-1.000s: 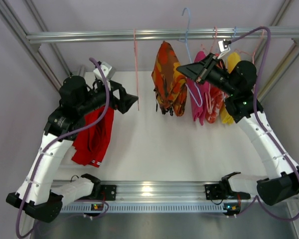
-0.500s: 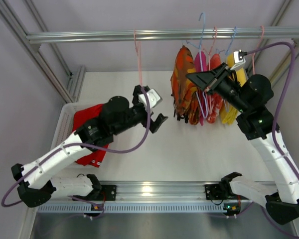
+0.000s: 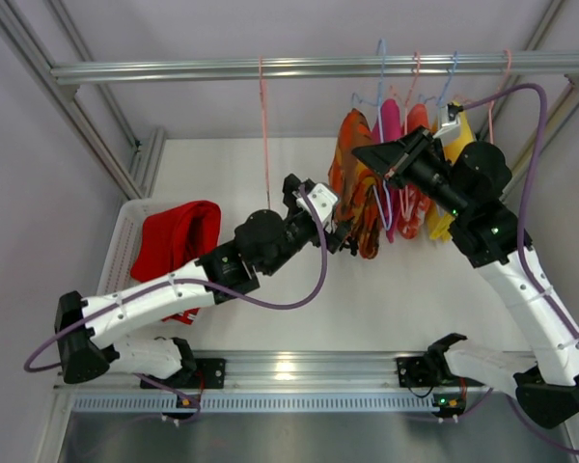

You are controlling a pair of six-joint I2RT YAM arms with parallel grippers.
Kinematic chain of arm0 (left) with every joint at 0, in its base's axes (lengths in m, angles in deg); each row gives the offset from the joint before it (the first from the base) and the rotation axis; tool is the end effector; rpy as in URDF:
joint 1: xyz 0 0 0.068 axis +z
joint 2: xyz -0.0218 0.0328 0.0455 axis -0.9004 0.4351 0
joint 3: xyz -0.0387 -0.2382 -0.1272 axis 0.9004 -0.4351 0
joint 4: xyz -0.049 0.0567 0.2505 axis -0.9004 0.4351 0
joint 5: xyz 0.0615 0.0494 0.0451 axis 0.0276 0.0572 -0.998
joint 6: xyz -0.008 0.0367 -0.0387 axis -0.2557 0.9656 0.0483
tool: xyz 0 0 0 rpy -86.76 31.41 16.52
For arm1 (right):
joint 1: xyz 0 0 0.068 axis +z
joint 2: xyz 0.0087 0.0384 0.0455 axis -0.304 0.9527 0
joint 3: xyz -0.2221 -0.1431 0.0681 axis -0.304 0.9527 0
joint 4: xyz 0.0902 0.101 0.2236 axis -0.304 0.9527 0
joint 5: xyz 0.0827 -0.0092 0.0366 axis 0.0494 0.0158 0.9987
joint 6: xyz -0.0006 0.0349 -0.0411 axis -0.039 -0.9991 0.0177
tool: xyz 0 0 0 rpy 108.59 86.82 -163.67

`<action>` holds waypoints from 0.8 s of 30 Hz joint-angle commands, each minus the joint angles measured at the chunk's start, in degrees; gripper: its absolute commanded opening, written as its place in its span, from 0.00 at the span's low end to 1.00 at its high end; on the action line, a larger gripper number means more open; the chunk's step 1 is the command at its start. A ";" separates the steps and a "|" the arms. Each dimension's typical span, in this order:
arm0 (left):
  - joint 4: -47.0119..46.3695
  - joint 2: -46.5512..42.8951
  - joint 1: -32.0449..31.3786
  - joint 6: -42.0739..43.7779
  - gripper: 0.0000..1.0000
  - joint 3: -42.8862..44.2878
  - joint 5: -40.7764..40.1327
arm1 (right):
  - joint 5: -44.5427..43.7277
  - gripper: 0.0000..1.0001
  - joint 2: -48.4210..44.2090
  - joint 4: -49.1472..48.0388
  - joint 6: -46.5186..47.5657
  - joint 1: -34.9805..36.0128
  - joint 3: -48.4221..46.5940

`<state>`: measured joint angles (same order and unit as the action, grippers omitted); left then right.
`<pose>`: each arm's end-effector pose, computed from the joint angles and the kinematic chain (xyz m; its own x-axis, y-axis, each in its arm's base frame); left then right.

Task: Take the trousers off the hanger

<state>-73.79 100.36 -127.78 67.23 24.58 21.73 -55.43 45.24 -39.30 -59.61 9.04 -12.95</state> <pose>0.1413 -0.2584 0.3997 0.1475 0.1108 -0.9828 0.6884 0.7021 0.1825 0.1879 0.1047 0.4769 -0.5390 0.6652 -0.5167 -0.3862 0.3500 0.8534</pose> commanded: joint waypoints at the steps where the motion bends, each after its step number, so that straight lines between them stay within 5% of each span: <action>1: -14.23 0.61 -0.41 -0.33 0.99 -3.43 -1.03 | -0.81 0.00 -1.39 -10.34 1.12 1.29 -5.86; 14: -21.30 5.61 1.43 2.58 0.99 -5.47 -4.02 | 0.33 0.00 -0.33 -11.13 -0.28 1.47 -8.59; 24: -21.74 7.29 3.10 1.44 0.99 -4.24 1.25 | 0.68 0.00 -0.51 -11.83 -0.64 1.47 -8.33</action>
<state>-90.90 107.62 -124.57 69.66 18.83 20.11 -55.39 46.38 -38.60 -61.16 9.57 -16.33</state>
